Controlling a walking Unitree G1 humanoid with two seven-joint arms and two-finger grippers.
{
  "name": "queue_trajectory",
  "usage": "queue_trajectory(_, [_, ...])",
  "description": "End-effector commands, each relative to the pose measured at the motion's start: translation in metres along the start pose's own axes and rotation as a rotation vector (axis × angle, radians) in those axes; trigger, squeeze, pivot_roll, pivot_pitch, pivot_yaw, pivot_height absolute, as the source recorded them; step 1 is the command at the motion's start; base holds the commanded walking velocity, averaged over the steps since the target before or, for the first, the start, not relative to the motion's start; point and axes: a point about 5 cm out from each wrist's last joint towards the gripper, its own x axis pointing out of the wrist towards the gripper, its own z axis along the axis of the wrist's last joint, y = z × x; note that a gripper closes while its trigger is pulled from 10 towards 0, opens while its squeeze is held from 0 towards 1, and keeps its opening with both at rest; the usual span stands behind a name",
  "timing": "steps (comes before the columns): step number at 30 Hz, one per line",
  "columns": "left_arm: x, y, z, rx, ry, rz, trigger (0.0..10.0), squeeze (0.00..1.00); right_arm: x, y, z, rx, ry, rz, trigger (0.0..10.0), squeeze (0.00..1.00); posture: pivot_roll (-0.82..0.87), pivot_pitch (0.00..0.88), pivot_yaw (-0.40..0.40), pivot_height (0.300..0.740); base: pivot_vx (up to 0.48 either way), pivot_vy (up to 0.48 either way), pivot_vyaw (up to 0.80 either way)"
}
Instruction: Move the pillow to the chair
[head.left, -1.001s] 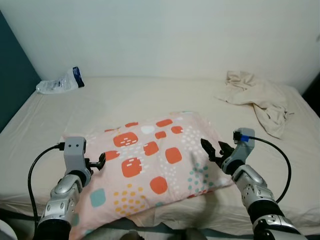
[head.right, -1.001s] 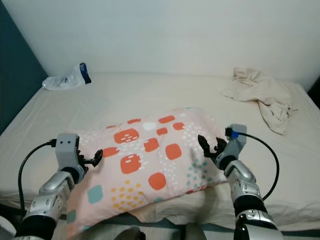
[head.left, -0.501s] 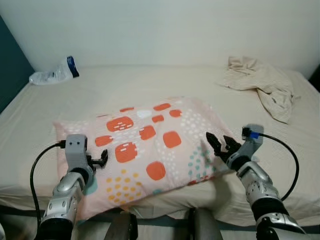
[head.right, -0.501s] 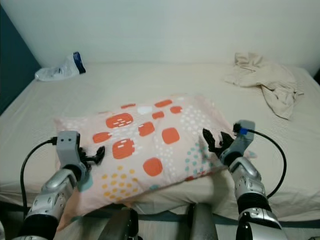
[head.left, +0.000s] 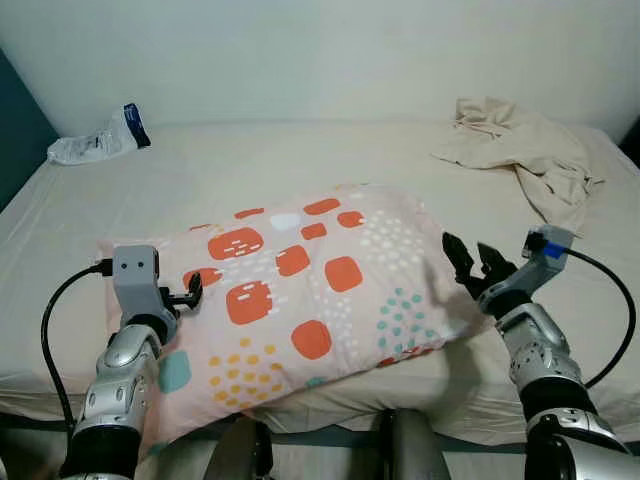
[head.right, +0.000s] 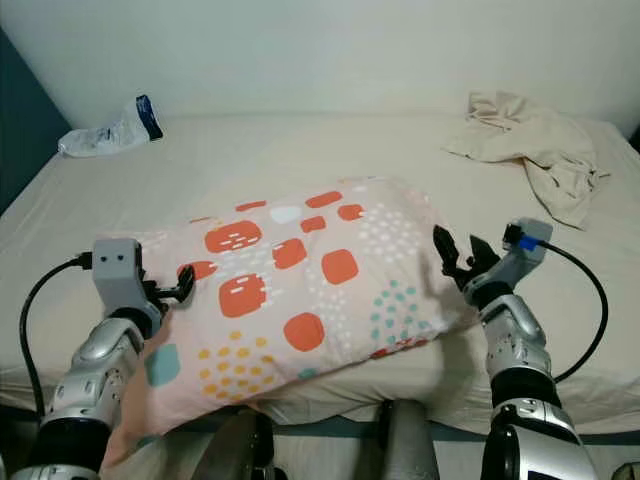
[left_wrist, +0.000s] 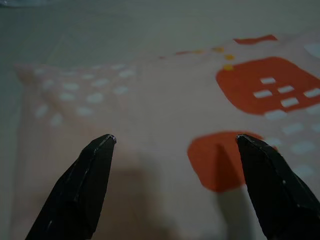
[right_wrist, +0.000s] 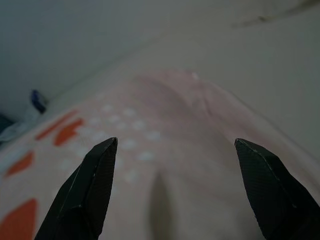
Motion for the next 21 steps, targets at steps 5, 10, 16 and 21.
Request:
queue_trajectory(5, [0.005,0.033,0.017,0.006,-0.013,0.099,10.0,1.00,-0.007,-0.015,0.006,0.072,-0.070,-0.072,10.0,1.00,0.02,0.238,0.083,0.605,0.000,0.000,0.00])
queue_trajectory(10, [0.009,0.059,0.029,-0.062,0.017,0.140,10.0,1.00,-0.011,-0.029,0.027,0.129,-0.176,-0.090,10.0,1.00,0.03,0.269,0.098,0.605,0.000,0.000,0.00])
queue_trajectory(16, [0.002,0.065,0.007,-0.143,0.201,0.101,10.0,0.63,-0.016,-0.038,0.028,0.137,-0.154,-0.085,10.0,0.00,0.04,0.311,0.109,0.605,0.000,0.000,0.00])
queue_trajectory(21, [-0.009,0.059,-0.013,-0.218,0.323,0.040,10.0,0.00,-0.009,-0.023,0.013,0.200,-0.098,0.004,10.0,0.00,0.04,0.340,0.108,0.605,0.000,0.000,0.00])
